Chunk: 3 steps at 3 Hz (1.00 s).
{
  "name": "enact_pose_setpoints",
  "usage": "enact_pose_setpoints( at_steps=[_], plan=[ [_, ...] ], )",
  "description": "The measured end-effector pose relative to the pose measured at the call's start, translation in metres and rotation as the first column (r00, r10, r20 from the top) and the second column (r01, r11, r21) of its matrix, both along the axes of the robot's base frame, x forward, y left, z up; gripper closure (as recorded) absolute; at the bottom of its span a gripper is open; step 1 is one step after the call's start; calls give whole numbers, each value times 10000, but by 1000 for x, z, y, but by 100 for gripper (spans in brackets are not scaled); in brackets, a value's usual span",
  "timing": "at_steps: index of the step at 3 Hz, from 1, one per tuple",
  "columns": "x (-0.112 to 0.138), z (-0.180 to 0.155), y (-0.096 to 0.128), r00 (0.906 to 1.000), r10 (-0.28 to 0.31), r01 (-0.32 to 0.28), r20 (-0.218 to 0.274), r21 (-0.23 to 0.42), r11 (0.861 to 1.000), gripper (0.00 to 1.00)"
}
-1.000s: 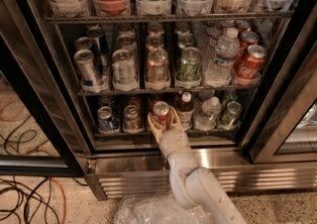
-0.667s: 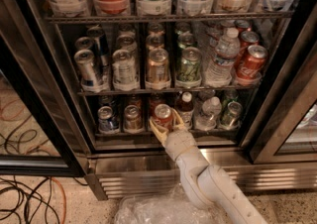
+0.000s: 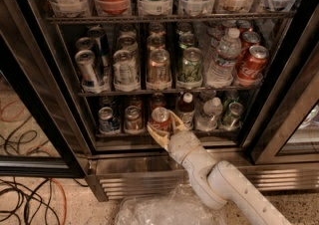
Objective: Pick coke can from bottom shelf of fridge
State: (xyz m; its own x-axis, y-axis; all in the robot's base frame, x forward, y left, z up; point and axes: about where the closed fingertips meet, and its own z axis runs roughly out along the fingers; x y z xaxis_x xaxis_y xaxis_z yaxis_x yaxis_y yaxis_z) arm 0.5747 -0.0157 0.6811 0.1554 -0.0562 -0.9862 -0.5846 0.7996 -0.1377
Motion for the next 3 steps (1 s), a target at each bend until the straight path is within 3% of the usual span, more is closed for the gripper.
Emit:
enact_pose_setpoints(
  at_steps=[1,3],
  plan=[
    [0,0,0,10000,1,-1,0,0,10000,100],
    [-32,16,0,9953,967,-967,35,14,9953,100]
  ],
)
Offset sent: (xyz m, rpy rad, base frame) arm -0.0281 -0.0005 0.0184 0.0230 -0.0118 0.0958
